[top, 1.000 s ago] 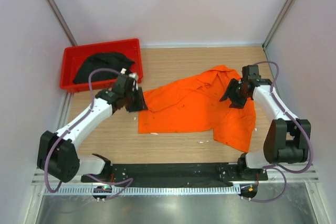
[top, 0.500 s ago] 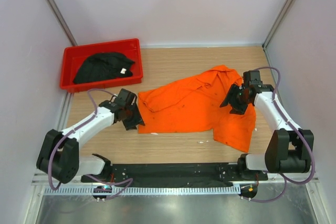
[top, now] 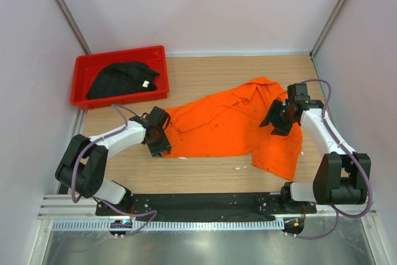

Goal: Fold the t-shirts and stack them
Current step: Flatten the tshirt out

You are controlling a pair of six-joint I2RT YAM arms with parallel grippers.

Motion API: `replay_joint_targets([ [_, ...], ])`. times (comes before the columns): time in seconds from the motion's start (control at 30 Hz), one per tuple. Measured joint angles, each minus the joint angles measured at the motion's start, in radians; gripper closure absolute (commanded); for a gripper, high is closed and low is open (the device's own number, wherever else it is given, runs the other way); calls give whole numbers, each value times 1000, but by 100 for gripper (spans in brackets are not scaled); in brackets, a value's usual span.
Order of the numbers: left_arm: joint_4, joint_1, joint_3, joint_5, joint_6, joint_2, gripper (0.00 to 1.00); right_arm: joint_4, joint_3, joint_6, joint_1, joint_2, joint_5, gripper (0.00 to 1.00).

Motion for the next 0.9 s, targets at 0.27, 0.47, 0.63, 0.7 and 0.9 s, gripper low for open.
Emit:
replay_joint_targets([
  [0.27, -13, 0, 12, -6, -19, 18, 72, -1, 0, 1, 0, 0, -1, 39],
  [0.47, -16, 0, 12, -10, -31, 18, 100, -5, 0, 3, 0, 0, 1, 39],
  [0.63, -15, 6, 11, -19, -34, 18, 100, -5, 0, 8, 0, 2, 6, 39],
  [0.7, -16, 19, 13, -23, -22, 18, 100, -5, 0, 16, 0, 7, 23, 40],
  [0.9, -42, 115, 41, -85, 42, -17, 100, -1, 0, 35, 0, 67, 83, 51],
])
